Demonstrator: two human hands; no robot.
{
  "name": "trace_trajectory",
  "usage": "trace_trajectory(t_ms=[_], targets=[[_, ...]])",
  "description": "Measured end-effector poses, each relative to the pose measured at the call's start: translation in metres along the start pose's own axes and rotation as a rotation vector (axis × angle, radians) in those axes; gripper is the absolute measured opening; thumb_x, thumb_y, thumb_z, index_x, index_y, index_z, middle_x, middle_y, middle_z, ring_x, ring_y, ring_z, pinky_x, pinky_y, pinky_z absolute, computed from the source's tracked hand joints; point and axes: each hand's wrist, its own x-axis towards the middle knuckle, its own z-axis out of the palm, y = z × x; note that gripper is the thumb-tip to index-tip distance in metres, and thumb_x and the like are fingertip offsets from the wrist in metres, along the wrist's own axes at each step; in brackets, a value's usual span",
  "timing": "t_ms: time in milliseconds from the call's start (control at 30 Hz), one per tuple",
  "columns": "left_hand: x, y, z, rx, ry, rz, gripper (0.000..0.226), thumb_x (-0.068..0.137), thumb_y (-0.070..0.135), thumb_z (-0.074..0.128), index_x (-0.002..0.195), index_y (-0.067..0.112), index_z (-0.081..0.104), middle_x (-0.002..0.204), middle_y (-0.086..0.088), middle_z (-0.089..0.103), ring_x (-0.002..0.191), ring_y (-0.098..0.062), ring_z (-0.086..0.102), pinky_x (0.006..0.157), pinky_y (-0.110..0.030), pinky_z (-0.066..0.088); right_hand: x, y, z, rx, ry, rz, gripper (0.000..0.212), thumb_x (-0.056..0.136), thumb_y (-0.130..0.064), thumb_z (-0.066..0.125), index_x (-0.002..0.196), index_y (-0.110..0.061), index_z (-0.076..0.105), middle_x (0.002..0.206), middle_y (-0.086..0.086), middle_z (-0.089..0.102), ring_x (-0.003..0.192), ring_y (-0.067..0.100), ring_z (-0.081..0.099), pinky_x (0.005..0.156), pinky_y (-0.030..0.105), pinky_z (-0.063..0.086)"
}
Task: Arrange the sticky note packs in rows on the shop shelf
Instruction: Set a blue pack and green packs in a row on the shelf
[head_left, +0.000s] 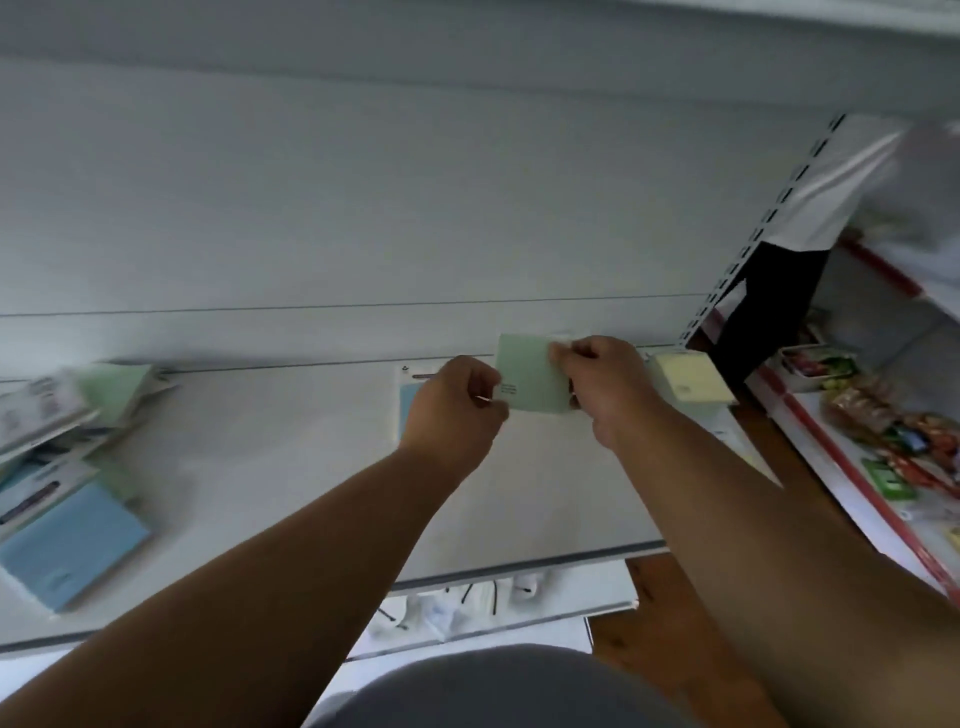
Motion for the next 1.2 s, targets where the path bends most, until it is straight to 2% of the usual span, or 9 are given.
trace_trajectory(t_ms=[100,200,300,367,533,800,1067,1133,1200], targets=[[0.021,0.019,0.041,0.253,0.023,0.093,0.021,0.083,0.019,0.065,0.102,0.025,0.059,0.091,0.009,0.064,0.086,-0.016,0.06,0.072,-0.026,0.048,0.036,0.003,-0.031,-0.268,0.059,-0.122,0.023,0.082,-0.038,0.069,0.078,-0.015,0.068,0.086,0.009,0.07,0.083,0.029,0.066,0.075,0.044,0.057],[0.034,0.029,0.071,0.44,0.002,0.099,0.025,0.087,0.022,0.06,0.112,0.023,0.057,0.105,0.001,0.065,0.099,-0.022,0.061,0.08,-0.03,0.049,0.064,0.005,-0.043,-0.571,-0.005,-0.174,0.031,0.086,-0.04,0.063,0.077,-0.011,0.066,0.078,0.009,0.066,0.081,0.031,0.063,0.068,0.031,0.046],[0.033,0.031,0.088,0.648,-0.027,0.126,0.028,0.09,0.025,0.056,0.118,0.019,0.056,0.114,-0.005,0.061,0.106,-0.026,0.059,0.081,-0.032,0.044,0.081,0.017,-0.047,-0.793,-0.051,-0.192,0.041,0.086,-0.043,0.061,0.106,-0.007,0.066,0.106,0.014,0.069,0.102,0.033,0.063,0.078,0.031,0.044],[0.033,0.031,0.092,0.693,-0.012,0.149,0.028,0.091,0.026,0.056,0.117,0.018,0.058,0.116,-0.007,0.058,0.107,-0.027,0.058,0.084,-0.035,0.046,0.081,0.024,-0.049,-0.826,-0.046,-0.239,0.042,0.085,-0.042,0.062,0.112,-0.01,0.062,0.111,0.013,0.067,0.104,0.032,0.062,0.078,0.033,0.044],[0.025,0.026,0.082,0.544,0.063,0.124,0.027,0.088,0.027,0.06,0.114,0.024,0.062,0.113,-0.001,0.059,0.101,-0.021,0.06,0.085,-0.032,0.05,0.055,0.019,-0.041,-0.794,0.009,-0.482,0.023,0.09,-0.035,0.055,0.092,-0.012,0.056,0.091,0.009,0.063,0.086,0.029,0.059,0.065,0.031,0.037],[-0.019,-0.022,0.014,0.471,0.188,-0.02,0.024,0.088,0.028,0.06,0.112,0.027,0.062,0.104,0.01,0.061,0.083,-0.008,0.056,0.076,-0.021,0.044,-0.004,-0.008,0.033,-0.557,-0.284,-0.588,0.022,0.088,-0.034,0.056,0.074,-0.018,0.051,0.07,-0.002,0.057,0.068,0.02,0.054,0.058,0.028,0.037],[-0.058,-0.094,-0.131,0.464,0.412,-0.161,0.021,0.085,0.023,0.061,0.106,0.025,0.067,0.112,0.004,0.058,0.088,-0.015,0.062,0.081,-0.025,0.046,-0.089,-0.037,0.172,-0.456,-0.522,-0.591,0.02,0.087,-0.037,0.059,0.08,-0.018,0.058,0.07,-0.008,0.056,0.068,0.014,0.053,0.059,0.026,0.038],[-0.065,-0.112,-0.17,0.482,0.453,-0.157,0.021,0.085,0.024,0.062,0.106,0.024,0.066,0.117,0.001,0.056,0.089,-0.016,0.062,0.083,-0.027,0.049,-0.111,-0.045,0.212,-0.4,-0.608,-0.514,0.019,0.086,-0.037,0.061,0.084,-0.018,0.06,0.076,-0.005,0.062,0.073,0.015,0.059,0.063,0.028,0.045],[-0.068,-0.13,-0.207,0.538,0.521,-0.137,0.024,0.084,0.023,0.064,0.108,0.022,0.067,0.123,-0.002,0.055,0.104,-0.022,0.058,0.092,-0.033,0.047,-0.128,-0.052,0.252,-0.3,-0.671,-0.372,0.019,0.082,-0.037,0.064,0.084,-0.018,0.061,0.083,0.0,0.068,0.079,0.021,0.067,0.071,0.036,0.054]])
